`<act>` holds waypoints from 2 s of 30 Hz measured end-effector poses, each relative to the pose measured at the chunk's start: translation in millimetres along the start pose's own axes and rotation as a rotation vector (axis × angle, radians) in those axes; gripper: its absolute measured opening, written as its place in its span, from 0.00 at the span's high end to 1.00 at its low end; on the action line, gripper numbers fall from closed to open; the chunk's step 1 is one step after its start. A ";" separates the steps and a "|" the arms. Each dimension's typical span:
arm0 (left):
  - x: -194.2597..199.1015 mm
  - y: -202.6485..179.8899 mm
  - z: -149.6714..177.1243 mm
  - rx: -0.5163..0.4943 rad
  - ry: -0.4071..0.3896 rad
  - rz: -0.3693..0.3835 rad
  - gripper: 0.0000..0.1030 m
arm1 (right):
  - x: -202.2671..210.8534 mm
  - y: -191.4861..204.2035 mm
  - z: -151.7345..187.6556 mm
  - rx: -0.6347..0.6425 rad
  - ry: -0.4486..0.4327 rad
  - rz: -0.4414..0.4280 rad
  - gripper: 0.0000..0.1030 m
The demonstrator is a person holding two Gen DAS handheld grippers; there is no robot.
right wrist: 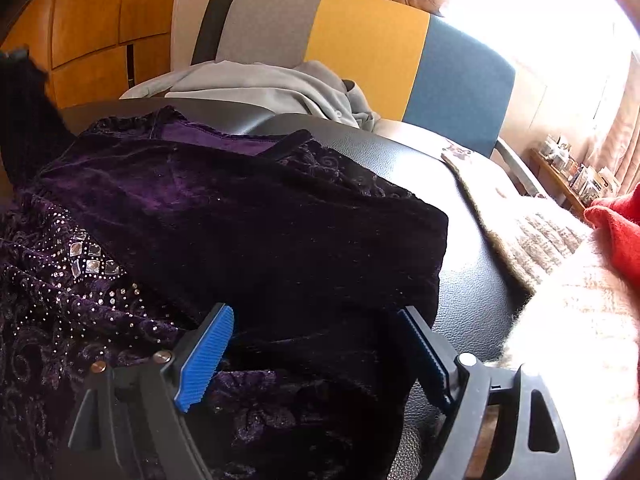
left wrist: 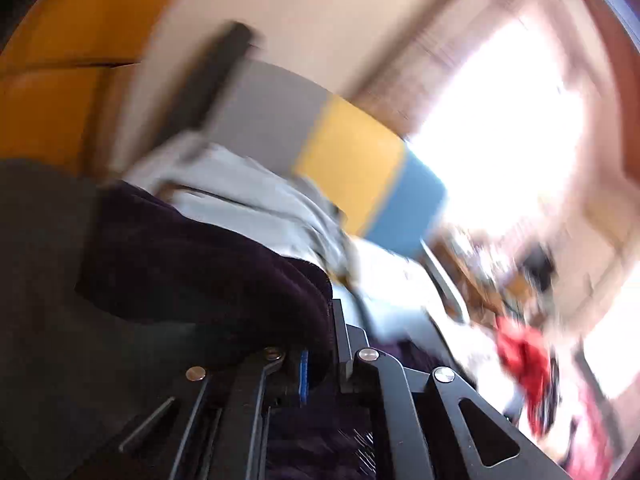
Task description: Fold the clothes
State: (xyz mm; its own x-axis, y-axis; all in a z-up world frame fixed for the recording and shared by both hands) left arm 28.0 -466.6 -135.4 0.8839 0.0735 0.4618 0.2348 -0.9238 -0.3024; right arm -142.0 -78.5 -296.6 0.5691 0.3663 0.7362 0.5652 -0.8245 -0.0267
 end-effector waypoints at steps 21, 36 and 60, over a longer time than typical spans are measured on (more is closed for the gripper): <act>22.9 -37.0 202.5 0.156 0.161 0.014 0.29 | -6.2 -8.7 -5.0 -0.075 0.058 -0.074 0.17; 40.8 -47.6 217.0 0.104 0.147 0.007 0.26 | 46.6 262.9 -56.1 0.236 0.116 -0.538 0.46; 56.4 -26.4 181.4 0.528 0.137 0.190 0.20 | 77.5 -16.2 63.6 -0.470 0.220 -0.377 0.74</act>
State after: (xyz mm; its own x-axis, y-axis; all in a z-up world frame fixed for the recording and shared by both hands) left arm 145.0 -369.9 -252.6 0.8781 -0.1575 0.4518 0.2778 -0.6010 -0.7494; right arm -69.1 -9.3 -282.2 0.2182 0.6123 0.7599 0.3520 -0.7757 0.5239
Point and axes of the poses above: each gripper's, at about its wrist camera, not at the fingertips, and x roughly against the way its jaws point, y to its left, z to its underside, the point moved 6 cm from there along -x, roughly the way its jaws point, and after that the axes turned 13 degrees about -x, right-handed, at the moved point
